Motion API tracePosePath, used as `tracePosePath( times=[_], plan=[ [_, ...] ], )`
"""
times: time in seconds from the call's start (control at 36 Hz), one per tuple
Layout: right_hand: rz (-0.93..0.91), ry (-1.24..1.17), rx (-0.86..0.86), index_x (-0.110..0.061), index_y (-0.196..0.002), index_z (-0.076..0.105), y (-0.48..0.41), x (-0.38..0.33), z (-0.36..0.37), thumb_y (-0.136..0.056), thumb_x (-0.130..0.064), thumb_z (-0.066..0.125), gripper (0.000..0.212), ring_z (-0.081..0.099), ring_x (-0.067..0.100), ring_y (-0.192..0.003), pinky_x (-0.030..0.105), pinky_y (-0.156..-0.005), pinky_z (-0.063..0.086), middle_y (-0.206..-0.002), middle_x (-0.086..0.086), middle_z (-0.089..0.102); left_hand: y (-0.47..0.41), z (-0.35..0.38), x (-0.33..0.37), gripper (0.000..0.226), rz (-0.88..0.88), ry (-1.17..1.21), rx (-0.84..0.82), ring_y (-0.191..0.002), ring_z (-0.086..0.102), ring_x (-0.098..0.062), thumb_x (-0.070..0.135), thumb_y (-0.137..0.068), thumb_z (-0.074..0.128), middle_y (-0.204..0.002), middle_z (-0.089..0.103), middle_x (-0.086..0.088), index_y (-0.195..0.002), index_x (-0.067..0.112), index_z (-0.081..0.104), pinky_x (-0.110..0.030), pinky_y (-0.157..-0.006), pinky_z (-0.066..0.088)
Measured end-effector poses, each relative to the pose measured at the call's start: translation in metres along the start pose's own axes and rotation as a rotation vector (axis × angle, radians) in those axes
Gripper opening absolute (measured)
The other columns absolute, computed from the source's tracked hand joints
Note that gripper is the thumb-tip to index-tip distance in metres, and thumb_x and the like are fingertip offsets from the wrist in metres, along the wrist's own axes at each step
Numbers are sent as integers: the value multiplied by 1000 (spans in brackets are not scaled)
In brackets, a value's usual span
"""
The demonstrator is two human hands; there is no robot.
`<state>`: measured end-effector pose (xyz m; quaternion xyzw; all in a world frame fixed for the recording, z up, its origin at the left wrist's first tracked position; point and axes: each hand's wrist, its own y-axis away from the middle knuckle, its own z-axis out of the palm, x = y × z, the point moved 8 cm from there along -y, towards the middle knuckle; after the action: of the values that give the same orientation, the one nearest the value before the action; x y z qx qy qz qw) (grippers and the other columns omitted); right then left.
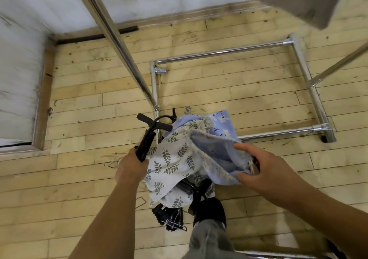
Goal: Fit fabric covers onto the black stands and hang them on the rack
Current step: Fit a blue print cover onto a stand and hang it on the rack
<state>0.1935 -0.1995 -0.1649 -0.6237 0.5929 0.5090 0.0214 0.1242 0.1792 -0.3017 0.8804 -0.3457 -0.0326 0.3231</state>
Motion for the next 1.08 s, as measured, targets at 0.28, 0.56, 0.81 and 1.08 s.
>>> tracePosePath(
  times=[0.28, 0.56, 0.81, 1.08],
  plan=[
    [-23, 24, 79, -41, -150, 43, 58, -2, -47, -86, -23, 81, 76, 73, 16, -83, 35, -79, 61, -95, -5, 74, 70, -57, 39, 33, 97, 51, 26, -69, 65, -22, 26, -88, 69, -84, 65, -3, -114, 20, 50, -32, -58, 48],
    [-113, 120, 129, -39, -149, 43, 128, -27, -112, -86, -27, 79, 74, 66, 8, -73, 23, -68, 58, -89, -4, 71, 160, -143, 103, 36, 279, -120, 137, -72, 65, -15, 34, -82, 76, -84, 64, 6, -104, 30, 48, -39, -72, 60],
    [-229, 187, 157, -41, -150, 43, 176, -43, -157, -88, -31, 77, 71, 61, 5, -92, 14, -71, 47, -113, -9, 65, 247, -200, 169, 39, 472, -199, 176, -75, 58, -12, 30, -85, 78, -93, 63, 2, -109, 26, 47, -32, -64, 47],
    [-301, 75, 248, -45, -141, 53, 210, -18, -194, -85, -28, 81, 64, 48, -17, -88, -1, -60, 41, -108, -26, 57, 338, -211, 236, 38, 638, -342, 249, -80, 63, -17, 35, -86, 75, -95, 65, 5, -111, 30, 47, -42, -76, 58]
  ],
)
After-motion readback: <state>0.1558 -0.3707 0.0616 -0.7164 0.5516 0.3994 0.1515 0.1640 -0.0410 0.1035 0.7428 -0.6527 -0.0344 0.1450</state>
